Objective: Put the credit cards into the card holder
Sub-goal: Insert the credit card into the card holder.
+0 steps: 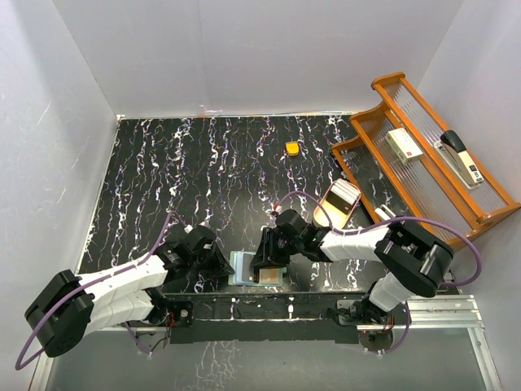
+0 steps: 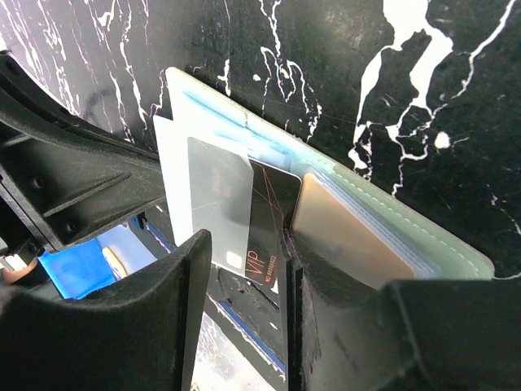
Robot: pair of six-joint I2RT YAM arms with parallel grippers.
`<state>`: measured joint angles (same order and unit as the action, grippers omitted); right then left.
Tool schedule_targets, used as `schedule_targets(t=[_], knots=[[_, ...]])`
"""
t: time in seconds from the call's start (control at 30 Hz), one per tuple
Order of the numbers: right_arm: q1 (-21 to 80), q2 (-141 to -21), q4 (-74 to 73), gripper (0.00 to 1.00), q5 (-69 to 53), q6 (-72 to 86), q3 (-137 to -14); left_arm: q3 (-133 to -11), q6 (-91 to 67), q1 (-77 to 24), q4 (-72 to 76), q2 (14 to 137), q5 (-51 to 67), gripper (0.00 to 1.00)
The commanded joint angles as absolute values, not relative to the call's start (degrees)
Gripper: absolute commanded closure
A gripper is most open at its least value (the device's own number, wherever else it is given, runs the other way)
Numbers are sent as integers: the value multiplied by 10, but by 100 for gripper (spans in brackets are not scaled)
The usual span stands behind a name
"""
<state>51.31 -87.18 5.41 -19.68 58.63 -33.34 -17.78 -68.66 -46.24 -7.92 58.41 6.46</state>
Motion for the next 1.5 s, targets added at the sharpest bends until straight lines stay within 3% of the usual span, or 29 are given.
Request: schedule_targets(t=[0.0, 0.87, 1.1, 1.47], knots=[[520, -880, 75, 63, -193, 586, -349, -161, -681, -467, -132, 594, 66, 96], [524, -860, 41, 60, -169, 584, -352, -161, -680, -467, -139, 582, 65, 97], [532, -876, 52, 74, -177, 580, -373, -162, -679, -466, -132, 585, 67, 96], [535, -890, 62, 78, -187, 576, -382, -163, -678, -466, -122, 598, 70, 97]])
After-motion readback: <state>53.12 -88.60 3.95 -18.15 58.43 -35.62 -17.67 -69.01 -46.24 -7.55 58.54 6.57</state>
